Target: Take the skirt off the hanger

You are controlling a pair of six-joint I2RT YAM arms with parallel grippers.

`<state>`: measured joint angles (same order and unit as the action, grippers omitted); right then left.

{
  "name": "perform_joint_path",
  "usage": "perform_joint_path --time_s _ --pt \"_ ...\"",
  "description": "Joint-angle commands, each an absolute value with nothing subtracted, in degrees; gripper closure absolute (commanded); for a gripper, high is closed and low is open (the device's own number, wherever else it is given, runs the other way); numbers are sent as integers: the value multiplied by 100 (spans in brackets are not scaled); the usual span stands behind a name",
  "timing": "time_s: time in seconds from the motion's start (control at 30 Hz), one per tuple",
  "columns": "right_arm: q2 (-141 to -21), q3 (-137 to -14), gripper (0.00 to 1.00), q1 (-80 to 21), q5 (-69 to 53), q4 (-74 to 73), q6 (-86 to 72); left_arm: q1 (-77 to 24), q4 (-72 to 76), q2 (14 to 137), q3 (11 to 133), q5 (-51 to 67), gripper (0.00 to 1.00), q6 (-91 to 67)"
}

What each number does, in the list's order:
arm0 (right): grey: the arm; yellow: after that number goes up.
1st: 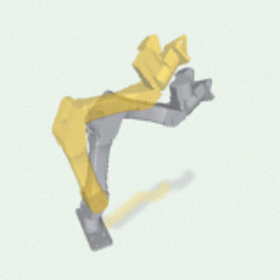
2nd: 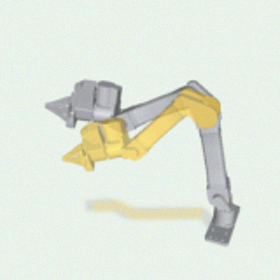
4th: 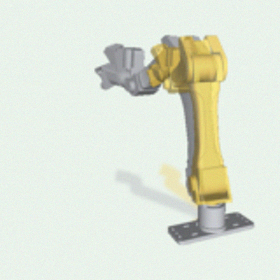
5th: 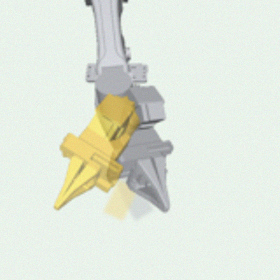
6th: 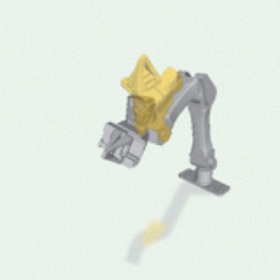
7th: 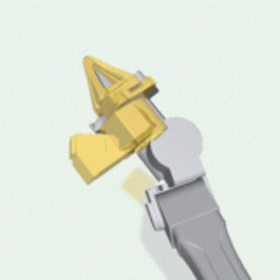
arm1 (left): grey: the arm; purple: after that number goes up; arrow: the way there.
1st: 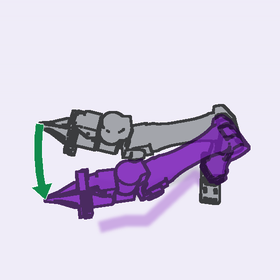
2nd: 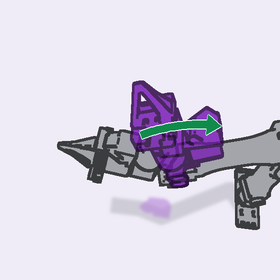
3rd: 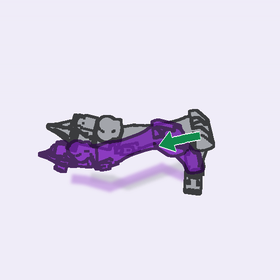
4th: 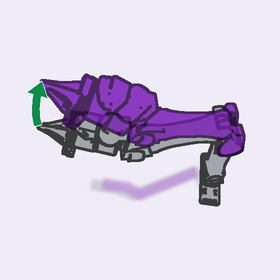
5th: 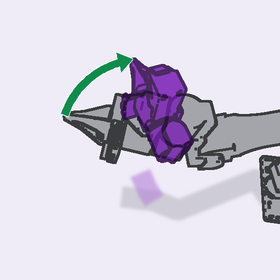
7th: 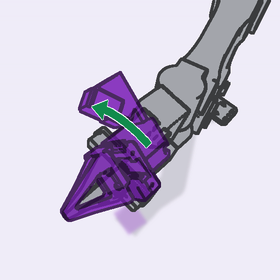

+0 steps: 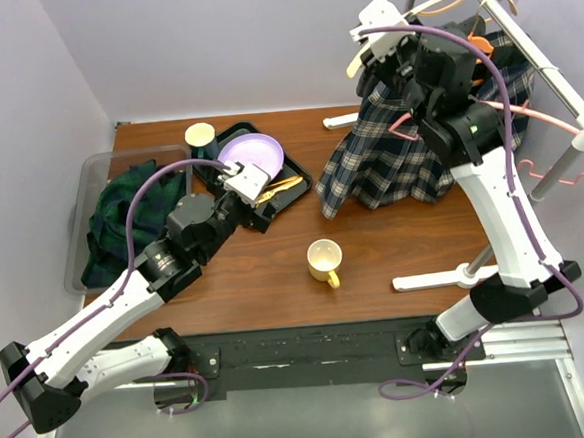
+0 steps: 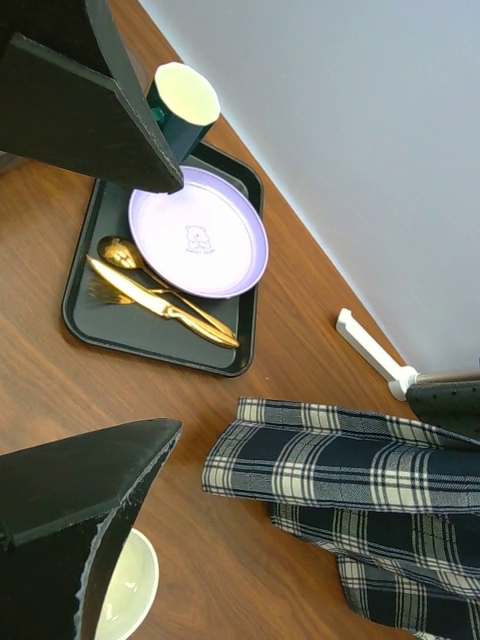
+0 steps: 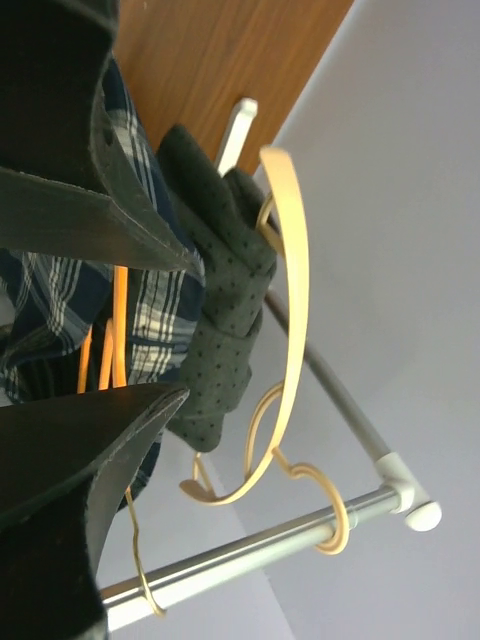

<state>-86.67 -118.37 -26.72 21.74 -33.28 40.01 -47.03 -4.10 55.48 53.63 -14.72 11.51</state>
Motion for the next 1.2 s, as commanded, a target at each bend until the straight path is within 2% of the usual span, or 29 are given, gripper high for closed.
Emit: perform_joint_path --time_s 0.0,0.17,0.33,0.43,0.57,0.83,1.17 --pt "-8692 -11893 46 -2619 2425 -3508 4499 -4737 -185 5423 5379 -1353 0 1081" --pt "-8552 -11637 43 -2356 2681 -3191 5281 -4729 -220 5388 5344 -1354 0 1090" --pt "-8736 -11550 41 -2119 2531 -3655 6342 -4729 -229 5370 5370 -1301 0 1055" --pt "-8587 -11252 43 -1943 2014 -3692 6879 -4729 -211 5344 5335 -1327 0 1046" --pt "-8639 -11434 46 -1828 1951 -3665 7101 -4737 -202 5344 5309 -1327 0 1055" --pt "-8780 -11277 48 -1591 2109 -3604 7645 -4729 -246 5353 5335 -1327 0 1063" --pt "-8798 -11110 42 -1441 2215 -3278 8051 -4737 -299 5344 5388 -1362 0 1099"
